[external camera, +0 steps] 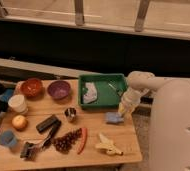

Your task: Wipe table surface with sponge

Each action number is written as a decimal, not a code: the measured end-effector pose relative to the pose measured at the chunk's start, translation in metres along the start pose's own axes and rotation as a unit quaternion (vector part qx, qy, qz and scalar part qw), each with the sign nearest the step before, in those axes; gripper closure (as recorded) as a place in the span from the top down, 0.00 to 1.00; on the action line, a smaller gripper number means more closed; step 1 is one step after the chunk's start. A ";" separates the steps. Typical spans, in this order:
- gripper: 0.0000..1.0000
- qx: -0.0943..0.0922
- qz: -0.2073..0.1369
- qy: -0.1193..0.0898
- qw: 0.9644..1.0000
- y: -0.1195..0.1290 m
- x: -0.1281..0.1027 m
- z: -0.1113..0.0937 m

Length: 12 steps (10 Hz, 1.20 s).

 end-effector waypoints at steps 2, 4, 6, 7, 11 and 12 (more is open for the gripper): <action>0.00 -0.038 -0.024 0.000 0.999 0.027 -0.001 0.007; 0.00 -0.056 -0.036 0.001 0.998 0.039 0.014 0.002; 0.00 -0.056 -0.032 0.002 0.998 0.036 0.038 -0.007; 0.00 -0.049 -0.020 -0.001 0.999 0.028 0.043 -0.010; 0.00 -0.031 0.006 -0.024 0.999 -0.013 0.038 -0.025; 0.00 -0.032 0.002 -0.028 0.999 -0.014 0.031 -0.025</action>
